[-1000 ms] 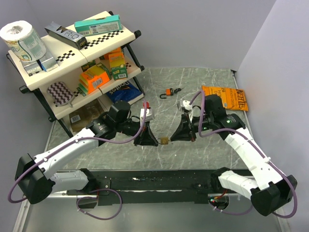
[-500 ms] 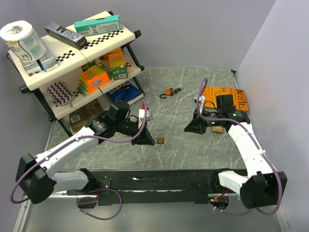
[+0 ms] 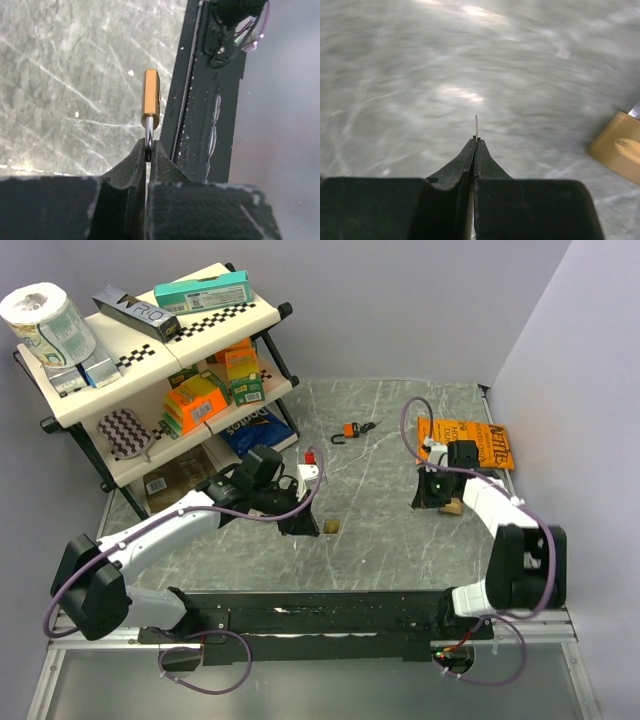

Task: Lock with the key
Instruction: Lock the lock, then place the key at the center of the board.

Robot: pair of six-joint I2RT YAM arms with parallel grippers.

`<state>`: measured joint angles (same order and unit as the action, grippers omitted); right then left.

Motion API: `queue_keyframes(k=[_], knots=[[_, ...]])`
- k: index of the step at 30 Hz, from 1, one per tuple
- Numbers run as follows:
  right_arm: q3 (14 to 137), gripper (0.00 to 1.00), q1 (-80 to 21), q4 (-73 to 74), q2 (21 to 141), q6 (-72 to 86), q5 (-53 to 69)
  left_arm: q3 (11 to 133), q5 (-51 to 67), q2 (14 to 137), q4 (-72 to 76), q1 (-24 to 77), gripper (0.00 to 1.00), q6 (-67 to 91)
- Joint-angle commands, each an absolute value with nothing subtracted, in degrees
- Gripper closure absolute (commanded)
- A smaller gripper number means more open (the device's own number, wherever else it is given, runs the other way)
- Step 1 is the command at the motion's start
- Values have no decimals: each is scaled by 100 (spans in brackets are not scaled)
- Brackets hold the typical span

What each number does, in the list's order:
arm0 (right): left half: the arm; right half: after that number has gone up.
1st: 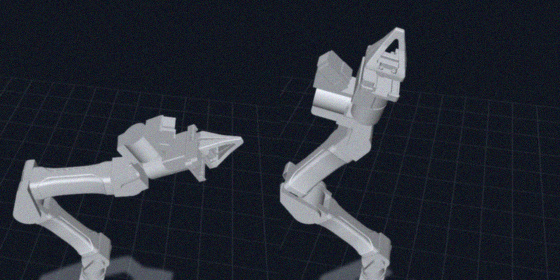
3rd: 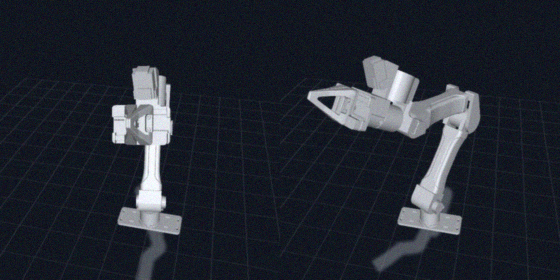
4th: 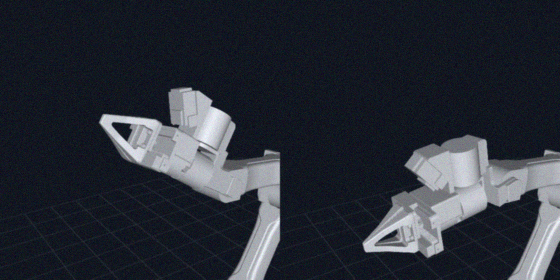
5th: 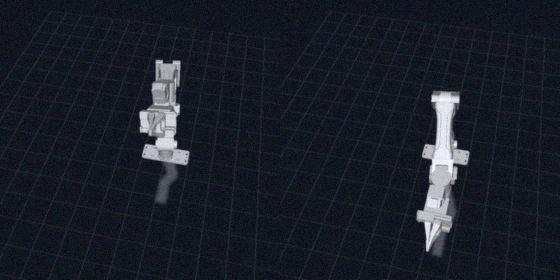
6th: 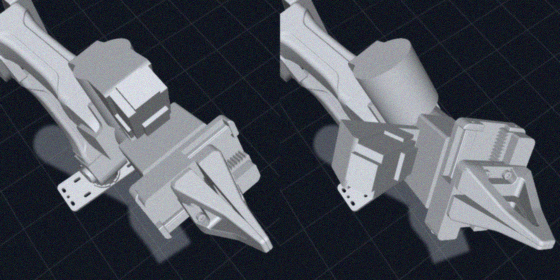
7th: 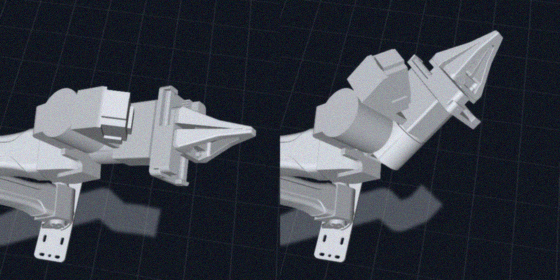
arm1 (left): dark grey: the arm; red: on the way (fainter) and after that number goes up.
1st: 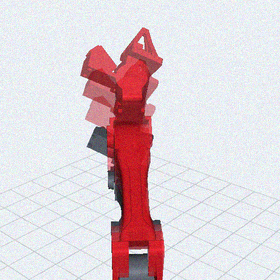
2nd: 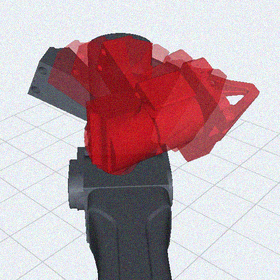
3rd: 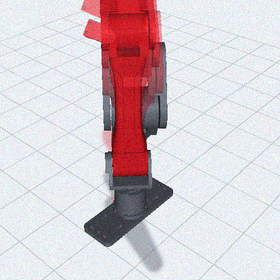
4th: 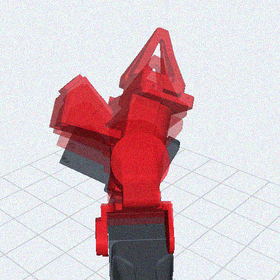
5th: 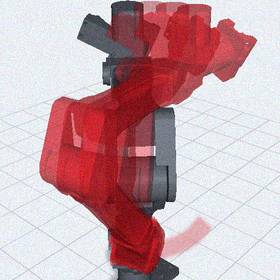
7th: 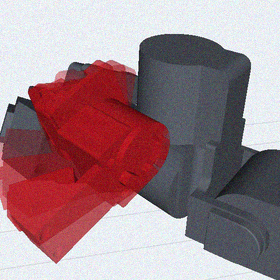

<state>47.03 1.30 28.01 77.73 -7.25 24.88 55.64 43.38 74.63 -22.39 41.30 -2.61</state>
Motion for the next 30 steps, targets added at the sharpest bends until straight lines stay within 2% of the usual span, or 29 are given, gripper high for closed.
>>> queue_keyframes(k=[1, 14, 16, 17, 19, 20, 21, 23, 27, 30], knots=[[5036, 100, 421, 2461, 8489, -299, 1635, 5950, 4219, 7479, -2338, 4113, 99, -334], [5282, 99, 536, 2048, 9351, -53, 1608, 5897, 4192, 7479, -2215, 4113, 99, -316], [5300, 88, 536, 2083, 9387, -44, 1591, 5897, 4184, 7488, -2206, 4104, 99, -316], [5300, 78, 536, 2118, 9378, -35, 1591, 5897, 4192, 7506, -2223, 4113, 99, -316], [5300, 66, 545, 2179, 9326, -18, 1643, 5915, 4210, 7532, -2250, 4113, 99, -281], [5317, 53, 545, 2214, 9247, -18, 1696, 5924, 4236, 7550, -2276, 4113, 99, -264], [5317, 48, 545, 2284, 9185, -18, 1766, 5950, 4245, 7567, -2294, 4113, 99, -246], [5387, 41, 545, 2390, 8958, -61, 2047, 5994, 4271, 7602, -2320, 4113, 99, -202], [5528, 34, 536, 2645, 8421, -377, 2837, 6091, 4341, 7664, -2390, 4113, 99, -36], [5511, 22, 475, 2725, 7763, -701, 3558, 6266, 4787, 7822, -2635, 4113, 99, 281]])
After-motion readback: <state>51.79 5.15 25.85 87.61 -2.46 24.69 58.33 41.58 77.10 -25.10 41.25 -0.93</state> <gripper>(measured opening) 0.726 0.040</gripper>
